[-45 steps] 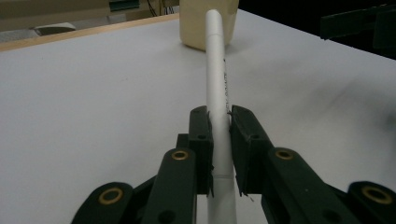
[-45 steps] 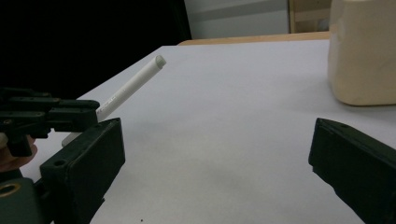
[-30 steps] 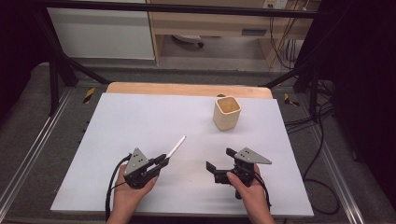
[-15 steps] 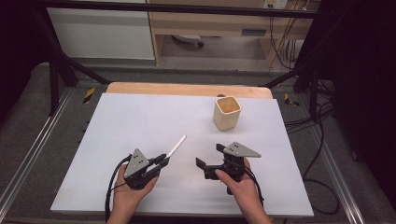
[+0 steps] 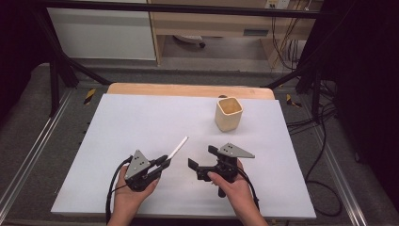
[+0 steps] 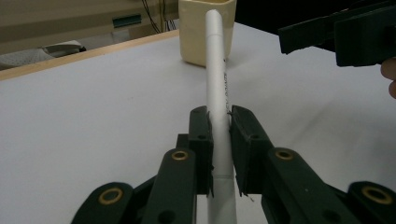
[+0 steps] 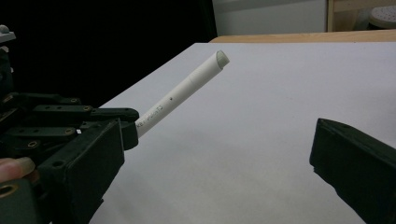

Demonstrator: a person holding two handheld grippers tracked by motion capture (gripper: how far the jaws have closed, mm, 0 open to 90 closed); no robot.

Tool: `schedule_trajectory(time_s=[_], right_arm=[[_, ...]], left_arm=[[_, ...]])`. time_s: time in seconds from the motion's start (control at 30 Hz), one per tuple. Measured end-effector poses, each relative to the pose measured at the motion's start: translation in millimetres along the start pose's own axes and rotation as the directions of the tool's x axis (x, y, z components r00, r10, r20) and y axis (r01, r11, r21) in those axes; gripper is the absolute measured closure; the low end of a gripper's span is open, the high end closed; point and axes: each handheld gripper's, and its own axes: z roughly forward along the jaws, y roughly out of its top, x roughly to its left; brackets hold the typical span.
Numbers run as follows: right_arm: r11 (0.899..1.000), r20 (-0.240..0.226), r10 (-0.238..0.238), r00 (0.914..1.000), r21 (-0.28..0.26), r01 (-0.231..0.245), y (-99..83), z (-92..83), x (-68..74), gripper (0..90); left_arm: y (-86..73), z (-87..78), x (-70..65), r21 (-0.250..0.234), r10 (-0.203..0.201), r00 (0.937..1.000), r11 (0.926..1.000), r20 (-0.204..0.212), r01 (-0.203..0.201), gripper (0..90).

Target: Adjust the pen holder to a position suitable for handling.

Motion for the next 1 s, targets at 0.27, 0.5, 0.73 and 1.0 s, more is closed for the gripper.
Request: schedule_trajectory(time_s=[0.27, 0.5, 0.73, 1.0], right_arm=[[1.0, -0.008, -0.018, 0.9998, 0.003, 0.018, 2.6, 6.4, 7.4, 5.6], [1.0, -0.028, -0.012, 0.9995, 0.022, 0.013, 3.4, 9.9, 10.4, 8.2], [0.999, -0.052, 0.034, 0.998, 0.006, -0.034, 6.6, 13.8, 13.1, 10.8], [0.999, -0.051, 0.047, 0.9976, 0.001, -0.047, 8.8, 19.8, 14.5, 17.8]], left_arm=[[1.1, -1.1, -0.2, -0.005, 0.0, 1.0, 1.0, 0.001, 0.0, 79.1], [1.7, -2.3, -0.2, -0.014, 0.0, 1.0, 0.9999, 0.002, 0.0, 79.1], [1.5, -1.2, -2.5, -0.017, 0.005, 1.0, 0.9998, 0.006, -0.005, 79.1], [1.3, -2.2, -0.8, -0.018, -0.001, 1.0, 0.9998, 0.0, 0.001, 79.1]])
